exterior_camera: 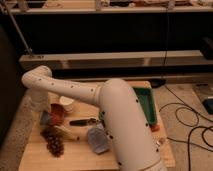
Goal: Wipe red bowl with sponge
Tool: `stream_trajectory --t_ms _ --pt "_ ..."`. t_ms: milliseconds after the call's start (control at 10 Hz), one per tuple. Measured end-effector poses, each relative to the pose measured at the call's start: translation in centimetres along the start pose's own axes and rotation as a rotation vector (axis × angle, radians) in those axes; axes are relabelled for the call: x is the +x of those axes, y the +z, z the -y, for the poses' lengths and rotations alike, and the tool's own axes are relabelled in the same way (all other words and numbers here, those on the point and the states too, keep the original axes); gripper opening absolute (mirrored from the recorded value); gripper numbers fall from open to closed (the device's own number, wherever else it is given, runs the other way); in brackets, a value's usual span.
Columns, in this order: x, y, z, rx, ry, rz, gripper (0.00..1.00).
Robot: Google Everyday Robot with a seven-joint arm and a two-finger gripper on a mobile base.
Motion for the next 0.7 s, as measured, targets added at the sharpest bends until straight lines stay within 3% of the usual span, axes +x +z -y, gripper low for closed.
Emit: stream_trajectory --t_ms 300,700 --pt "-1.7 0.6 -0.7 0.013 0.026 0.007 0.04" --pt "-3.9 -0.3 -3.4 0.014 0.092 -0.014 0.04"
